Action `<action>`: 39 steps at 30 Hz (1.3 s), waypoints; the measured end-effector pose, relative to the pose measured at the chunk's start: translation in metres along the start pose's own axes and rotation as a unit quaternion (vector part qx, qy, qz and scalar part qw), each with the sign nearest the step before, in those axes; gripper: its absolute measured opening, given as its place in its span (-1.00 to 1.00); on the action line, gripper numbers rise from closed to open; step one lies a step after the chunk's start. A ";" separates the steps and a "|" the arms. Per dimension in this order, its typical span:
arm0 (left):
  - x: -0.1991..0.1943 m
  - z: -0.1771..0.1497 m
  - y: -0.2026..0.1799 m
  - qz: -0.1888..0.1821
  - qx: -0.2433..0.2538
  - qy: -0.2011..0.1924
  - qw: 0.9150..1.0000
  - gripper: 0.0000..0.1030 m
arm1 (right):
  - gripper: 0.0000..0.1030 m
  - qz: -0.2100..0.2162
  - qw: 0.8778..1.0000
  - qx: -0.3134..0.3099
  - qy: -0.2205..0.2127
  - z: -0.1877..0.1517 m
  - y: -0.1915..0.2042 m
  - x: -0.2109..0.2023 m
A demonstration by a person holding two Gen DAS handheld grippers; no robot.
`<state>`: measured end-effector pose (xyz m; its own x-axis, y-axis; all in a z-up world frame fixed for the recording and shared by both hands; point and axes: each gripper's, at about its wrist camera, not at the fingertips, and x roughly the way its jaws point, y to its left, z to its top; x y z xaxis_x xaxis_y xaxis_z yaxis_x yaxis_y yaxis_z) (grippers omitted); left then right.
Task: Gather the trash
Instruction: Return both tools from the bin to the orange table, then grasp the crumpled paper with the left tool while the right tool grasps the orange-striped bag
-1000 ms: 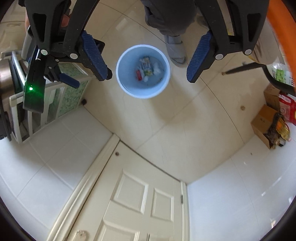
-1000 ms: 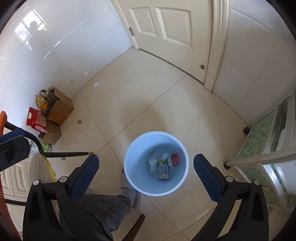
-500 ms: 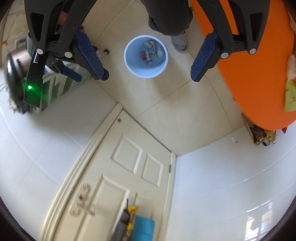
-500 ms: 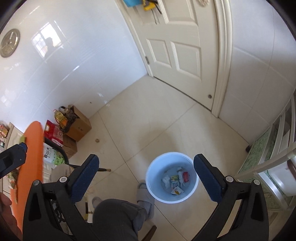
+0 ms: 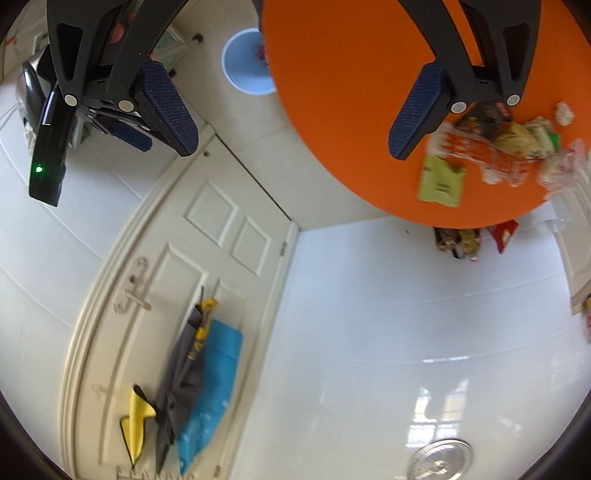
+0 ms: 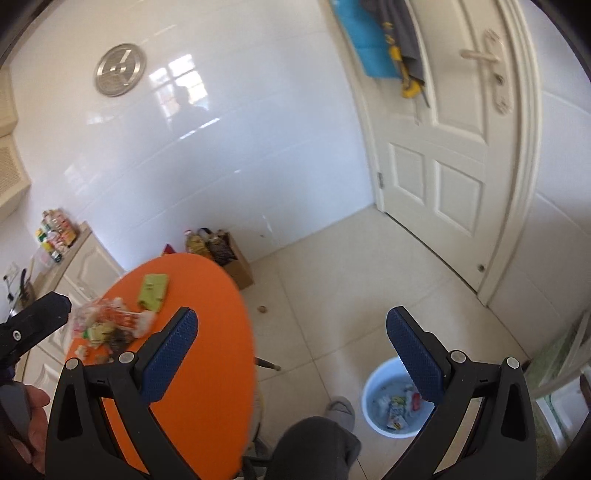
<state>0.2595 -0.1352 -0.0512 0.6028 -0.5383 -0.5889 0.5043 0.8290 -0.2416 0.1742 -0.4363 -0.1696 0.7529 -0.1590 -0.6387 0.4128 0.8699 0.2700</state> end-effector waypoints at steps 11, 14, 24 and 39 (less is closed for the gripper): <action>-0.129 -0.063 0.043 0.092 -0.034 -0.085 0.992 0.97 | 1.00 0.085 0.993 -0.077 -0.019 0.003 0.119 -0.015; -0.161 -0.082 0.048 0.120 -0.039 -0.100 0.987 0.97 | 1.00 0.106 0.989 -0.101 -0.024 0.001 0.149 -0.022; -0.190 -0.130 0.049 0.192 -0.079 -0.104 0.973 0.97 | 1.00 0.169 0.971 -0.170 -0.016 -0.012 0.230 -0.017; -0.140 -0.117 0.122 0.260 -0.146 -0.034 0.954 0.97 | 1.00 0.168 0.957 -0.233 0.030 -0.022 0.278 0.050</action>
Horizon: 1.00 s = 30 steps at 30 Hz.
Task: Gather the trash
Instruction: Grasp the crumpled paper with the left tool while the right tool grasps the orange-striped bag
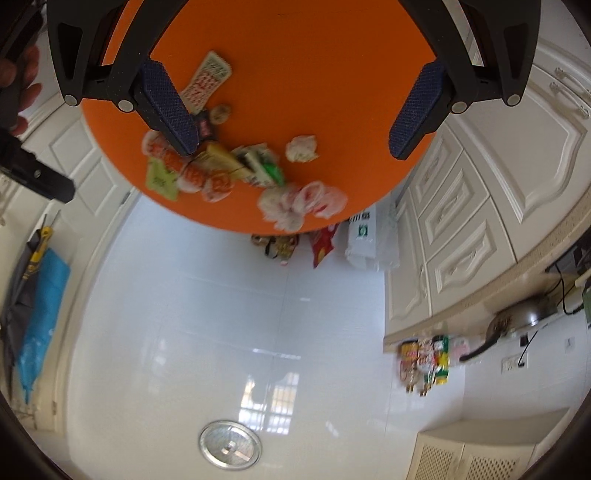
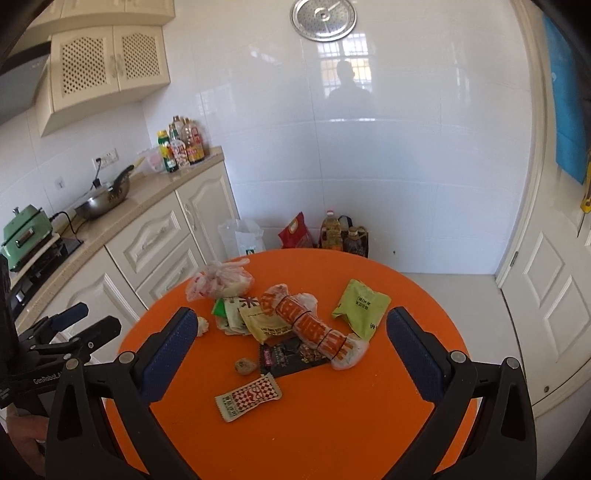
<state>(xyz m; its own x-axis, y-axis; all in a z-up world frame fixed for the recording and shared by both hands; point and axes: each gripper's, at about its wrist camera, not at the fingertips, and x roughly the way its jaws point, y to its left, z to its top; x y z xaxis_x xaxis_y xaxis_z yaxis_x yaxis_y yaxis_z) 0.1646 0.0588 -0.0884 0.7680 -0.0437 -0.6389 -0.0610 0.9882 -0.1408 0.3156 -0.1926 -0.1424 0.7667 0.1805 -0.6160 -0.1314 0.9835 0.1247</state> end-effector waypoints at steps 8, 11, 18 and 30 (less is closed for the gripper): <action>0.083 0.025 -0.025 0.018 0.009 0.052 0.998 0.97 | 1.00 -0.005 0.998 0.000 0.061 -0.004 -0.015 0.068; 0.119 0.030 -0.034 0.030 0.019 0.072 0.997 0.97 | 1.00 -0.004 0.996 -0.002 0.084 -0.008 -0.018 0.095; 0.194 0.035 -0.036 0.032 0.016 0.118 0.992 0.97 | 0.73 0.000 0.991 -0.036 0.125 -0.015 -0.016 0.148; 0.271 0.057 -0.053 0.009 0.029 0.126 0.992 0.15 | -0.07 0.029 0.978 -0.087 0.187 -0.027 -0.012 0.203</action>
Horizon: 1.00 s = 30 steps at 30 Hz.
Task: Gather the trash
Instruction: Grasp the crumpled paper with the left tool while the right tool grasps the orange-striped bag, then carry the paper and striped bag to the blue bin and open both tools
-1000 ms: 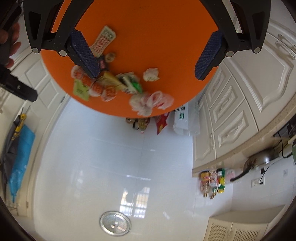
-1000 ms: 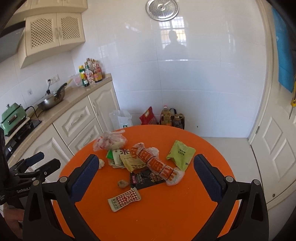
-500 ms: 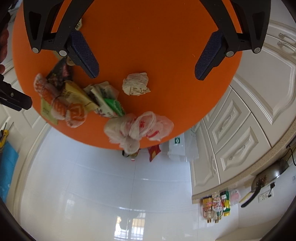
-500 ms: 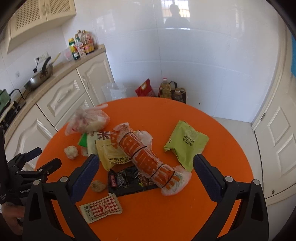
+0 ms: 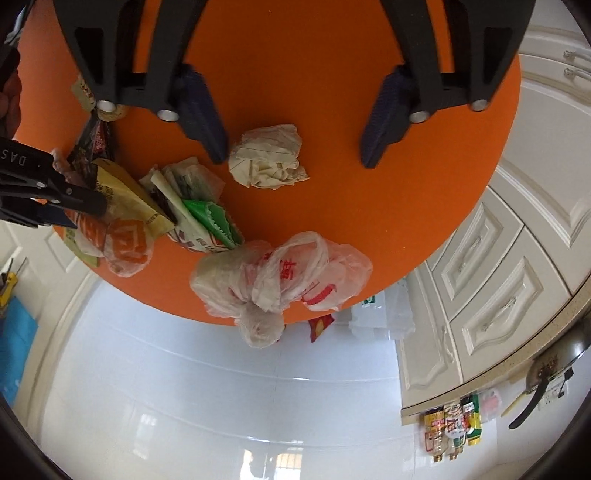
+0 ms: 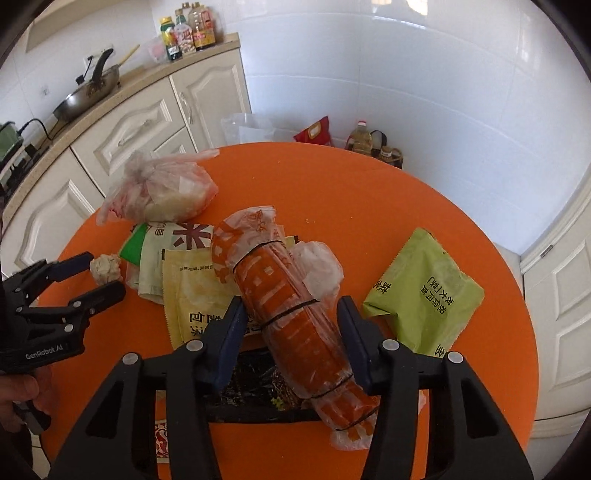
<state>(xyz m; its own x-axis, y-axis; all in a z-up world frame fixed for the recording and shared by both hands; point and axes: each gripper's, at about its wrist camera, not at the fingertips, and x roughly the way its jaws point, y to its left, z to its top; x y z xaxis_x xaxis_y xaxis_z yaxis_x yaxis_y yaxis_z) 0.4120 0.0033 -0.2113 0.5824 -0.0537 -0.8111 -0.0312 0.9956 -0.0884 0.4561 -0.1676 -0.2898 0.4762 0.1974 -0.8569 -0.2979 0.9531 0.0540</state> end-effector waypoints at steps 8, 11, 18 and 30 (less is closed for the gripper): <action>0.020 0.018 0.005 -0.033 -0.017 -0.005 0.999 -0.45 | -0.21 0.021 0.999 0.020 -0.016 -0.012 0.003 -0.021; 0.022 0.026 0.000 -0.036 -0.013 -0.016 0.999 -0.46 | -0.22 0.030 0.998 0.038 -0.027 -0.020 0.001 -0.036; -0.002 0.015 -0.013 -0.044 0.007 -0.042 0.998 -0.45 | -0.23 0.040 0.994 0.078 -0.062 -0.038 -0.002 -0.075; -0.048 0.009 -0.068 -0.100 0.069 -0.099 0.988 -0.45 | -0.23 0.024 0.987 0.100 -0.125 -0.076 -0.003 -0.158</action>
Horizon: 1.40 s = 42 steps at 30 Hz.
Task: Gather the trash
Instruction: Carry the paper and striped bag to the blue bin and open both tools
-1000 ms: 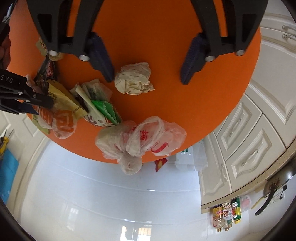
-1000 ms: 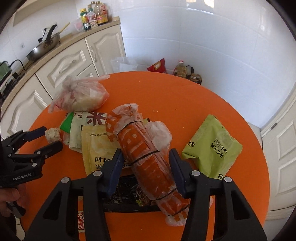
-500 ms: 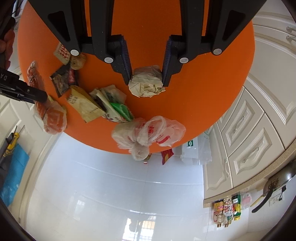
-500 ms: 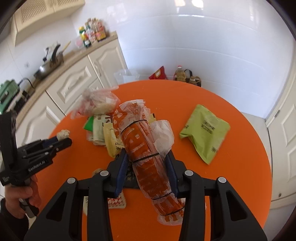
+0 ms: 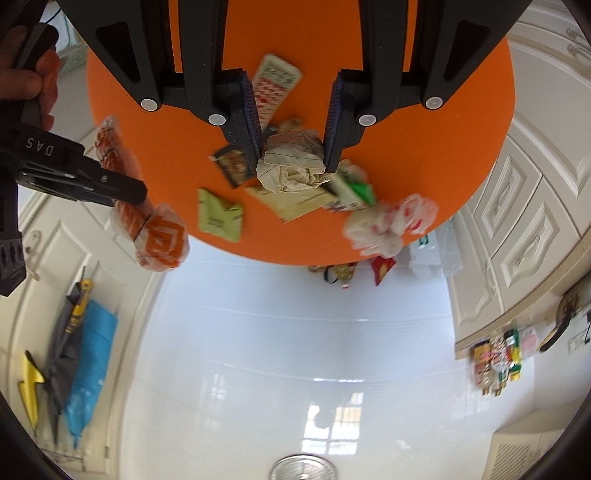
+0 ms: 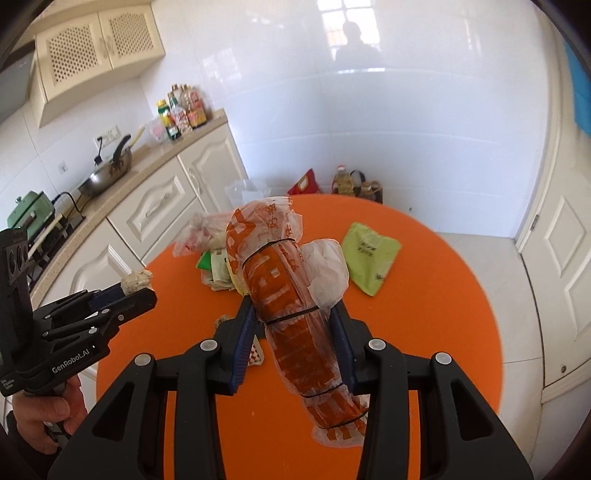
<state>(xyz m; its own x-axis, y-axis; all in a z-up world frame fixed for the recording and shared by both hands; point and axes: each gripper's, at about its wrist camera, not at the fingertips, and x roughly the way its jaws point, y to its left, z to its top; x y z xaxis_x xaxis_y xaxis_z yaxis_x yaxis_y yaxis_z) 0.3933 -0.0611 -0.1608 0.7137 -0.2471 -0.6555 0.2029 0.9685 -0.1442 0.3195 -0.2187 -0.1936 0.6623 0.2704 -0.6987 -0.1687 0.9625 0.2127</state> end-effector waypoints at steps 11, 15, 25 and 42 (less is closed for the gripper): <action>-0.089 -0.037 -0.076 -0.053 0.057 -0.048 0.996 -0.45 | -0.23 -0.037 0.996 0.027 -0.074 -0.019 -0.035 -0.100; -0.094 -0.042 -0.109 -0.086 0.083 -0.050 0.992 -0.45 | -0.23 -0.063 0.992 0.046 -0.097 -0.032 -0.059 -0.136; -0.059 -0.032 -0.214 -0.182 0.157 -0.010 0.971 -0.45 | -0.23 -0.150 0.972 0.141 -0.114 -0.087 -0.152 -0.204; 0.084 -0.049 -0.348 -0.228 0.252 0.156 0.928 -0.45 | -0.23 -0.207 0.920 0.330 -0.032 -0.206 -0.328 -0.181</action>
<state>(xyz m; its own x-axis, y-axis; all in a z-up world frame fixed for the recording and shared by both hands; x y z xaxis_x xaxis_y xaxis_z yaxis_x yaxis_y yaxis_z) 0.3497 -0.4172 -0.2017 0.2635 -0.5304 -0.8058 0.7792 0.6095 -0.1464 0.1047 -0.5790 -0.2778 0.6143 -0.1386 -0.7768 0.5750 0.7528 0.3204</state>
